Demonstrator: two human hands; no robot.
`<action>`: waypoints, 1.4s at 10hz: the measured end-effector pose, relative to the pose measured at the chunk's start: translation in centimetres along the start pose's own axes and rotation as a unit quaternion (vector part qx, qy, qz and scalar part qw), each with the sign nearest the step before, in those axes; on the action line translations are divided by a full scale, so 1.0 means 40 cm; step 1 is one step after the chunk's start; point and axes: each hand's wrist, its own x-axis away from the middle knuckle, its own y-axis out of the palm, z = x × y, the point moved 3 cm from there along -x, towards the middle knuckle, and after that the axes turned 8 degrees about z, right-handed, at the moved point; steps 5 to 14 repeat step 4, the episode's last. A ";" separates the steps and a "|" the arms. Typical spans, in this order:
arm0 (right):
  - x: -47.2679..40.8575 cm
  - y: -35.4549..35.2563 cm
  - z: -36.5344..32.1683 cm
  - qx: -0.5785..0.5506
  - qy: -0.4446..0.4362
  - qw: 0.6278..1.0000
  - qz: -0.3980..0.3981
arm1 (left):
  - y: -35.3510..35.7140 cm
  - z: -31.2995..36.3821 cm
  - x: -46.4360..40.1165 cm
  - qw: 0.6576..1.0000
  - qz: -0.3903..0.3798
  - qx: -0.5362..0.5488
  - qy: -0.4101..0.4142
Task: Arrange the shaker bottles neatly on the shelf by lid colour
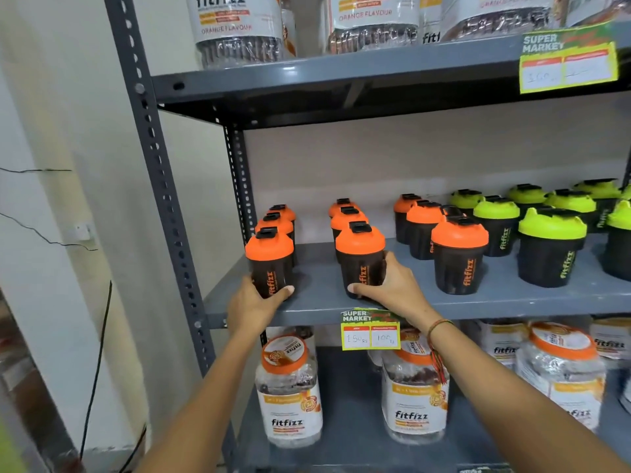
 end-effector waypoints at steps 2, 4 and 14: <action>0.010 -0.004 -0.005 0.013 0.007 1.000 -0.008 | -0.011 0.015 0.011 1.000 -0.007 0.005 -0.005; 0.032 -0.030 -0.009 -0.064 0.046 0.997 -0.002 | -0.033 0.035 0.048 1.000 0.015 0.025 0.008; 0.032 -0.030 -0.009 -0.064 0.046 0.997 -0.002 | -0.033 0.035 0.048 1.000 0.015 0.025 0.008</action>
